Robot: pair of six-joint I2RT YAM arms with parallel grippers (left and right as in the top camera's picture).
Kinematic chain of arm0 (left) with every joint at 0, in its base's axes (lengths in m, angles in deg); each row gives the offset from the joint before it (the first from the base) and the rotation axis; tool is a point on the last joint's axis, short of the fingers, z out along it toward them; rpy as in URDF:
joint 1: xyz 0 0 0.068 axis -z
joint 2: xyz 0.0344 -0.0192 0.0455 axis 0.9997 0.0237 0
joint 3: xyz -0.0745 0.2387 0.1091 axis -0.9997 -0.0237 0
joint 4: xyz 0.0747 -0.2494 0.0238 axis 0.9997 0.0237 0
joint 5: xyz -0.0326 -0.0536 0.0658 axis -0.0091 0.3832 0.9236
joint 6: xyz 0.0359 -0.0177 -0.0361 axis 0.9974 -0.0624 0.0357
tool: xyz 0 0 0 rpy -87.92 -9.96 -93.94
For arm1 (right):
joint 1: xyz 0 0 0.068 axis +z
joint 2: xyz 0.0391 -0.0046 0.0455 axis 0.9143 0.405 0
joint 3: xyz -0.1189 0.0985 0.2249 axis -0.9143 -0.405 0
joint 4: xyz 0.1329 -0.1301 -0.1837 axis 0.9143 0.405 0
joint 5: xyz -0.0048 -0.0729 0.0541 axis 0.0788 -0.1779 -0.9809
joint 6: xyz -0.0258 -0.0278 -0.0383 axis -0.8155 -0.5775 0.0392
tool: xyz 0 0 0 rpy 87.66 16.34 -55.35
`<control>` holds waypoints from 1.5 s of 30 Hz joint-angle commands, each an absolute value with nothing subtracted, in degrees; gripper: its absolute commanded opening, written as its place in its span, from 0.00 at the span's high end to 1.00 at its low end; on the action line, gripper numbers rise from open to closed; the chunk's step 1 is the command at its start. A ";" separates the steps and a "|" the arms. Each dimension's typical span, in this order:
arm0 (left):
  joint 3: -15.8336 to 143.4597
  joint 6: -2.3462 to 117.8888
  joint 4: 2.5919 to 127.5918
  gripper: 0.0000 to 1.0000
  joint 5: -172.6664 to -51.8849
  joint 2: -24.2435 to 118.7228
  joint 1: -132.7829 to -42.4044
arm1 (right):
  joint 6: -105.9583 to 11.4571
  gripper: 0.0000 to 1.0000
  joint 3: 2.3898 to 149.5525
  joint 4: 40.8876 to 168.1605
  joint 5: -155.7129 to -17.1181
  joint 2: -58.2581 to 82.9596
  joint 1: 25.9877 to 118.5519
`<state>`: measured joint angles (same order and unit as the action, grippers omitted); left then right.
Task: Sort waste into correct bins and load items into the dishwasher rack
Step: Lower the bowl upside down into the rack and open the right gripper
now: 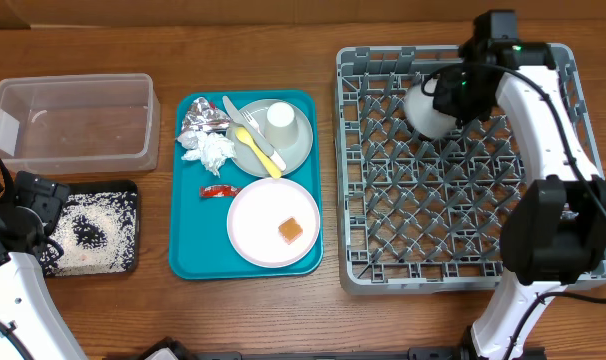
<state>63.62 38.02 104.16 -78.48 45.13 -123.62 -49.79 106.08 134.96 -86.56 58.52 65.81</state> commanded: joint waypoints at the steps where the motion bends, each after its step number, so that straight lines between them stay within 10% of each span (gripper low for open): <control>1: 64.73 38.09 104.14 0.00 -78.53 45.24 -123.89 | -48.87 0.91 105.45 134.09 -87.78 58.83 66.77; 12: 64.73 38.07 104.14 0.00 -78.53 45.24 -123.89 | -49.50 0.91 108.72 135.55 -87.50 55.70 68.61; 19: 64.73 38.09 104.14 0.00 -78.53 45.24 -123.89 | -48.89 0.48 111.89 134.50 -94.14 47.70 68.61; 20: 64.73 38.09 104.14 0.00 -78.53 45.24 -123.89 | -48.89 0.11 111.98 134.06 -96.57 46.57 68.63; 21: 64.73 38.09 104.14 0.00 -78.53 45.24 -123.89 | -48.89 0.00 111.98 133.95 -98.51 45.76 68.63; 32: 64.73 38.09 104.14 0.00 -78.53 45.24 -123.89 | -48.87 0.00 112.02 132.71 -112.35 44.05 68.04; 45: 64.73 38.09 104.14 0.00 -78.53 45.24 -123.89 | -44.41 0.00 112.02 135.13 -84.13 42.55 54.03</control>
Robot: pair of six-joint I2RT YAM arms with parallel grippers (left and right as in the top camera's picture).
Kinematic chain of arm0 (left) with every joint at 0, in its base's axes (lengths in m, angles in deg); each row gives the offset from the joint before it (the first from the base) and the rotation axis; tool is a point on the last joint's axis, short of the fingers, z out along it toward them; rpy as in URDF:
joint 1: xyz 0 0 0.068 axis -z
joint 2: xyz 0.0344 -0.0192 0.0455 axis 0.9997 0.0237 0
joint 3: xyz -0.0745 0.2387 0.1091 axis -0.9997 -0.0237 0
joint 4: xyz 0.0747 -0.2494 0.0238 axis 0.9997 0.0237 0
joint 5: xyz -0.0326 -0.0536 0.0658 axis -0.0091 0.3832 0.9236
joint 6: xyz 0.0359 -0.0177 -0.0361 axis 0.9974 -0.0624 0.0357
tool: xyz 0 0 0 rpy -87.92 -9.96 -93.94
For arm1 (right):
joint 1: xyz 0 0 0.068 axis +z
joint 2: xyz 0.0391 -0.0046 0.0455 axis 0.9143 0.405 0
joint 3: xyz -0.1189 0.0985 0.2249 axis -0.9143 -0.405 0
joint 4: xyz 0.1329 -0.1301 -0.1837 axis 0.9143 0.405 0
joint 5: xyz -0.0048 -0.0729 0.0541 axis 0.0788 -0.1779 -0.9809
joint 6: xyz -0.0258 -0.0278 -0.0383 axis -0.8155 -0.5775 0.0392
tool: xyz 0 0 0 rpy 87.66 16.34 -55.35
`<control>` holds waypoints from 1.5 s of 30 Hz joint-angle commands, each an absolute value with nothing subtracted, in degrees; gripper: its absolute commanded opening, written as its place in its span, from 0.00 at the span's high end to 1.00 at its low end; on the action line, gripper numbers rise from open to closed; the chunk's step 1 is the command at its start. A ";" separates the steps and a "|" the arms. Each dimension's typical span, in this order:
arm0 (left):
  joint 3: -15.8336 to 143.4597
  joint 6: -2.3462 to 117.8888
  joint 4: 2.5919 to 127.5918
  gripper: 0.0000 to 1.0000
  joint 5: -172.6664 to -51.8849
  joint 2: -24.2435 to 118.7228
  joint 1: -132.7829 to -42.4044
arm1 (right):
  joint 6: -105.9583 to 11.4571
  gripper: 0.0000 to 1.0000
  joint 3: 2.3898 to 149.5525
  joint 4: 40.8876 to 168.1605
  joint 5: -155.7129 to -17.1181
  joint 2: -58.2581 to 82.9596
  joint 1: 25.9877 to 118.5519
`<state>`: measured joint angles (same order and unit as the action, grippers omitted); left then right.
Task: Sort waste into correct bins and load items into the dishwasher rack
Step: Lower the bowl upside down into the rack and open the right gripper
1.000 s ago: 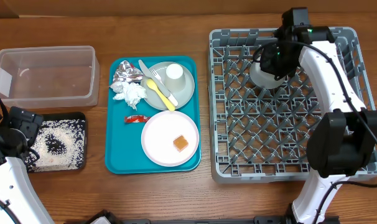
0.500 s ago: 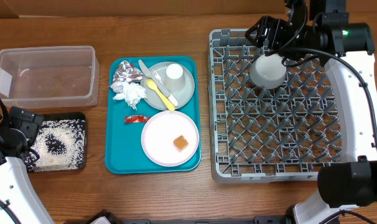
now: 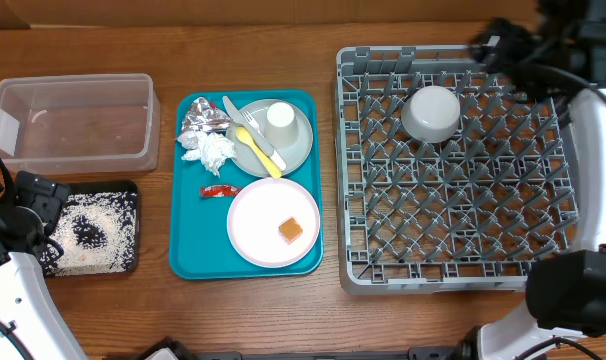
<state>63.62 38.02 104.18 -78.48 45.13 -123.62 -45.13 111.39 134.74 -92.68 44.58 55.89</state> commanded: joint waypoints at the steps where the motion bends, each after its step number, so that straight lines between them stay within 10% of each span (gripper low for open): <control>1: 64.73 38.09 104.14 0.00 -78.53 45.24 -123.89 | -44.41 0.00 112.02 135.53 -83.43 42.61 53.20; 17: 64.73 37.32 103.99 0.00 -79.12 45.24 -123.89 | -44.41 0.00 112.02 135.66 -83.34 42.63 50.31; 33: 64.73 37.65 110.00 0.00 -107.69 45.24 -123.71 | -44.39 0.00 112.02 135.66 -83.34 42.61 50.31; 45: 64.71 53.35 110.87 0.00 -111.14 45.24 -105.79 | -44.39 0.00 112.02 135.66 -83.34 42.61 50.31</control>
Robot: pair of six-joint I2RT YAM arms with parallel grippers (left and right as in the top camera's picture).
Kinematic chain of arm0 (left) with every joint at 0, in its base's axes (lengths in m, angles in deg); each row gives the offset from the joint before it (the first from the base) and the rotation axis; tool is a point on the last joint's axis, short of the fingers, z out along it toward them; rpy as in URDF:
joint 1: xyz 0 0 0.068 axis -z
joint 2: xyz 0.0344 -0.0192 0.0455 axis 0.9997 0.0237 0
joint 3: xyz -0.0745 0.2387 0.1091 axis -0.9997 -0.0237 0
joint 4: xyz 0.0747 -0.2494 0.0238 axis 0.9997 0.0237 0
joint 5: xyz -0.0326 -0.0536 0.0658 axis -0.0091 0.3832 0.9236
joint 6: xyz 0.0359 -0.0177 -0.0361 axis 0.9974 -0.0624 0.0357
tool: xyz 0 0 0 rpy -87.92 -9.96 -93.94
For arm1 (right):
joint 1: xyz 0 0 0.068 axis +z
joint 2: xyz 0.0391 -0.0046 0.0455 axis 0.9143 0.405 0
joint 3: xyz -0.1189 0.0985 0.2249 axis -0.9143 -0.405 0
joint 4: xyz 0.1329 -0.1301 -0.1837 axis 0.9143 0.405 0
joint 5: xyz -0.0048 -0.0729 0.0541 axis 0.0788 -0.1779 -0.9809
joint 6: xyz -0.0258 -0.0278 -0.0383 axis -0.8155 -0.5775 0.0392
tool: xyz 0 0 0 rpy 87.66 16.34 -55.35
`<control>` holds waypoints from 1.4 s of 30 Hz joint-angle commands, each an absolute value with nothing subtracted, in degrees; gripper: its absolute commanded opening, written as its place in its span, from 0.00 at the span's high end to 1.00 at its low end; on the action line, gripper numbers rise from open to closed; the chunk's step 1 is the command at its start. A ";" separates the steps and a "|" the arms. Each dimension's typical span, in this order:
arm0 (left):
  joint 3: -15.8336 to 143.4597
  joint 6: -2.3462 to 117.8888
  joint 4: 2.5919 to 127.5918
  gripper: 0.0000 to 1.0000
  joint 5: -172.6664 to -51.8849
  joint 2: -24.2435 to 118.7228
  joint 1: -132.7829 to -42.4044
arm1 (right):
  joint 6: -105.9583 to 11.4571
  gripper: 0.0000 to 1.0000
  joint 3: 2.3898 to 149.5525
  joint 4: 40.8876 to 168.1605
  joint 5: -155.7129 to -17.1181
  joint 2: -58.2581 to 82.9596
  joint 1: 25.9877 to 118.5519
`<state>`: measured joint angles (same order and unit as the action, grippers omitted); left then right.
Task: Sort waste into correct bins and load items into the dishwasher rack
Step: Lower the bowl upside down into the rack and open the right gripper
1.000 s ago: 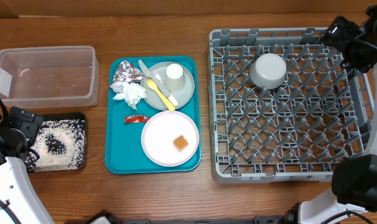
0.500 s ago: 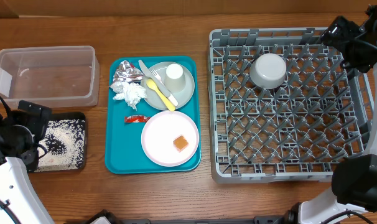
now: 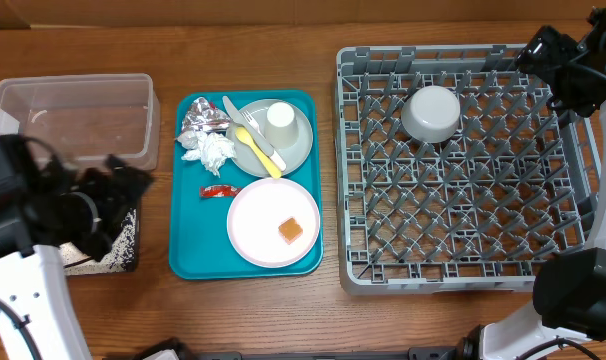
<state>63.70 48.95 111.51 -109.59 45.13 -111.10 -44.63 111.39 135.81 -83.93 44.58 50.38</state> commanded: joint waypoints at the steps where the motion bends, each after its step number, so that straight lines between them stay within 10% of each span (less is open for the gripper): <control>1: 64.73 53.37 110.26 0.00 -110.59 45.24 -103.04 | -44.39 0.00 112.02 135.66 -83.34 42.61 50.31; 23: 63.94 50.09 104.40 0.00 -97.37 51.60 -67.41 | -44.41 0.00 112.02 135.66 -83.34 42.63 50.31; 42: 61.61 49.26 108.23 0.00 -85.04 74.92 -68.50 | -44.41 0.00 112.02 135.66 -83.34 42.63 50.31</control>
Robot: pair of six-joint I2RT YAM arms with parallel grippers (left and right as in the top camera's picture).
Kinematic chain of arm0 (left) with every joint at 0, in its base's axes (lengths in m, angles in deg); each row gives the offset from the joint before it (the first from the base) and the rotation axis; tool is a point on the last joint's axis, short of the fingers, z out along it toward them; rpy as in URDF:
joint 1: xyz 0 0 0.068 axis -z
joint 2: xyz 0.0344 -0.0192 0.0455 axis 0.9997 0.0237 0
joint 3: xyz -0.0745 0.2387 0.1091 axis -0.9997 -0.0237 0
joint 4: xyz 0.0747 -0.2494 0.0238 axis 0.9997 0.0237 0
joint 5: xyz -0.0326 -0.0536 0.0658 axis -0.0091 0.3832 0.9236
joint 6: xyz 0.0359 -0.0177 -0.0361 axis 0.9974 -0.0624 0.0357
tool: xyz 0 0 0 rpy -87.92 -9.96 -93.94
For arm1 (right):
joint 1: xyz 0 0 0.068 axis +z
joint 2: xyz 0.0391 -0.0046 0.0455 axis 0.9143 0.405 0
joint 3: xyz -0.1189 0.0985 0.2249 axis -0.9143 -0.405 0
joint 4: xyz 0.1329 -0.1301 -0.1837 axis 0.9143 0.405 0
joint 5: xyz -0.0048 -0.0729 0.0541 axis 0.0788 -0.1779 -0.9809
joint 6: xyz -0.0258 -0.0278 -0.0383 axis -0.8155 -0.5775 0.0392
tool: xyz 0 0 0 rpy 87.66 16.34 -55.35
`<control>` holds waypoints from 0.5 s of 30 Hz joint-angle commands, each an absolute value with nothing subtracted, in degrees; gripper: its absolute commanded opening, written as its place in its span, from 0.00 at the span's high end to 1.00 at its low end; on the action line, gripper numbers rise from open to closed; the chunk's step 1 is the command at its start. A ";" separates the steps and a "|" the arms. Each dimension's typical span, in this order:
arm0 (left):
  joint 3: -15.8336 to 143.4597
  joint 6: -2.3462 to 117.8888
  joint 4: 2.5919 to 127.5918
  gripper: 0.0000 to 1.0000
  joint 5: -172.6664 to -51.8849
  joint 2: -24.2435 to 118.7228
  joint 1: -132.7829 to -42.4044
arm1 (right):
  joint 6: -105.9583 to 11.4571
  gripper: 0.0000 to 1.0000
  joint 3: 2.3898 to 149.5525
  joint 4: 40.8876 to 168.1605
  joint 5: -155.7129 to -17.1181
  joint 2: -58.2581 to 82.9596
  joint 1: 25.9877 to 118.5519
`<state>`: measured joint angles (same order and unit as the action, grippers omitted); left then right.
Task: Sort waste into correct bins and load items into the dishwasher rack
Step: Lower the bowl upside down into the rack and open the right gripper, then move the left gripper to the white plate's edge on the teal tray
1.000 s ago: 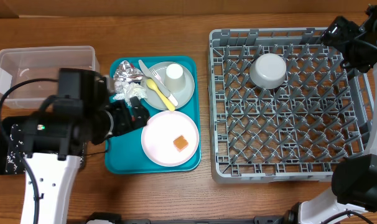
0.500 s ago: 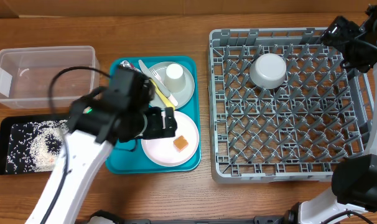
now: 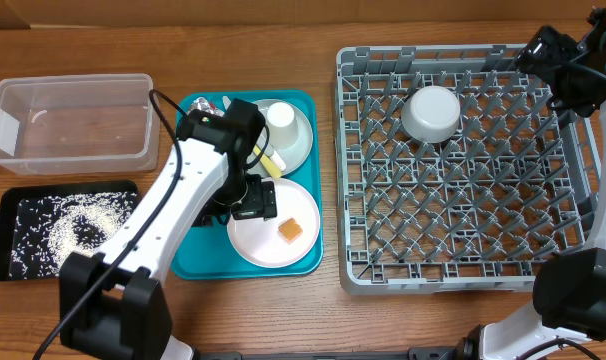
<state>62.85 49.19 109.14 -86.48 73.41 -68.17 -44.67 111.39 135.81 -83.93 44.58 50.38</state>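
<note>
My left arm reaches across the teal tray, covering its left side. The left gripper hangs low at the upper left rim of the white plate, where an orange food cube lies; its jaws look open with nothing visibly in them. A white cup and a yellow utensil rest on the grey-green plate. An upturned white bowl sits in the dishwasher rack. My right gripper hovers over the rack's far right corner, open and empty.
A clear plastic bin stands at the far left. In front of it is a black tray of white grains. The left arm's base is at the front left and the right arm's at the front right.
My left arm was over the black tray at the far left and is now over the teal tray, its gripper down by the white plate. The right arm has not moved.
My right gripper first held the white bowl over the rack's far side. Then the bowl sat upturned in the rack and the gripper was off to the far right corner. My left arm, at rest by the black tray, rose and now reaches onto the teal tray.
</note>
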 commanded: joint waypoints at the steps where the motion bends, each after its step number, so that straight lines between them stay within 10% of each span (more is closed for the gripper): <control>1: 61.17 49.26 107.29 0.00 -85.09 75.40 -68.63 | -44.41 0.00 112.02 135.66 -83.34 42.61 50.31; 15: 56.58 60.47 102.46 0.00 -93.02 75.99 -80.74 | -44.39 0.00 112.02 135.66 -83.34 42.61 50.31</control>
